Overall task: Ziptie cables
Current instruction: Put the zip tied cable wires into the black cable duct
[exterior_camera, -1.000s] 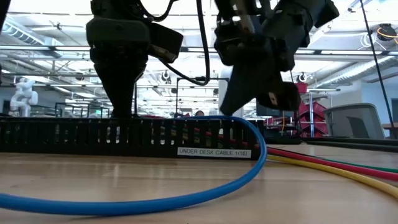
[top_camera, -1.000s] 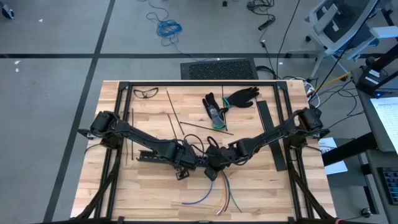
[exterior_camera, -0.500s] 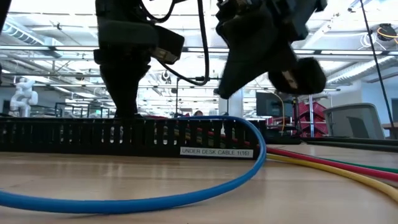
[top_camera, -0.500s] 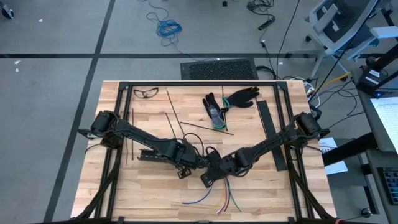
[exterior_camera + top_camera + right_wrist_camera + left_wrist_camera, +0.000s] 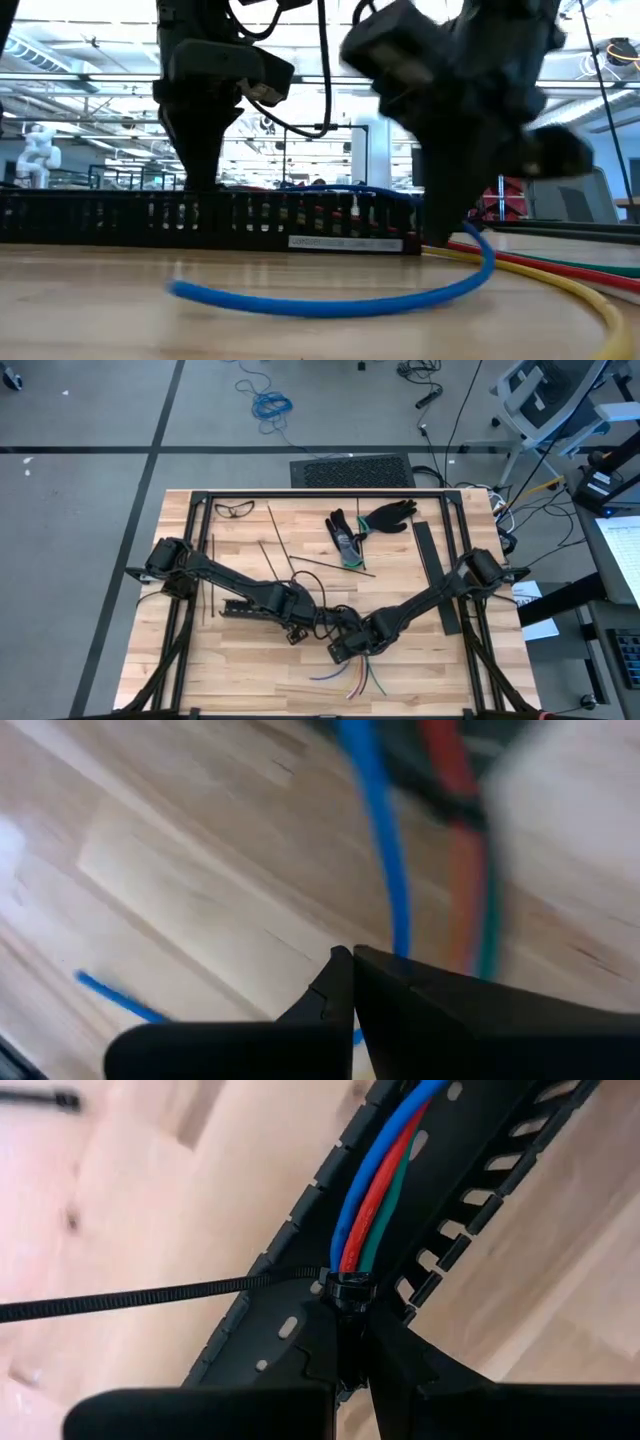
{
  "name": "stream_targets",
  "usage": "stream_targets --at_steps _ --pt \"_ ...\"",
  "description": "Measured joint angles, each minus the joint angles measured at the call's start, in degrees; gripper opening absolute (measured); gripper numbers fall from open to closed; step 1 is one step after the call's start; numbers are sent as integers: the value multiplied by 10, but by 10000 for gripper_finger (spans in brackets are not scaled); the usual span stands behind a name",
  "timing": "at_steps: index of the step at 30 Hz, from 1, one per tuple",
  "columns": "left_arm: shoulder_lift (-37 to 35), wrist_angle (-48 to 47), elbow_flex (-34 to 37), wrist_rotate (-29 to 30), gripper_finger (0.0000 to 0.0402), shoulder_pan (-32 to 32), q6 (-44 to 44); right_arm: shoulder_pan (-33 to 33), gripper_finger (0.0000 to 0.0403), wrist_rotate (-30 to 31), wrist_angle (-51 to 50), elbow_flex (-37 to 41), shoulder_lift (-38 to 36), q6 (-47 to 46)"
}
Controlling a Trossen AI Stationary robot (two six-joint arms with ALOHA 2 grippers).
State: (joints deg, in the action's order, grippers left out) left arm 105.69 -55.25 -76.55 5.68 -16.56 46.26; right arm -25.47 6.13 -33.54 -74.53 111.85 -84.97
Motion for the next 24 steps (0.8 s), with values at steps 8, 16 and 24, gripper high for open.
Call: stream_targets --at_steps 8,16,24 --pt "0 -10 0 -48 30 -21 0 0 0 4 -120 0 -27 25" --pt "0 -6 0 -70 30 -44 -10 15 0 30 -170 0 -27 45" --pt "0 -11 0 -52 30 -58 -36 36 0 30 -155 0 -39 90"
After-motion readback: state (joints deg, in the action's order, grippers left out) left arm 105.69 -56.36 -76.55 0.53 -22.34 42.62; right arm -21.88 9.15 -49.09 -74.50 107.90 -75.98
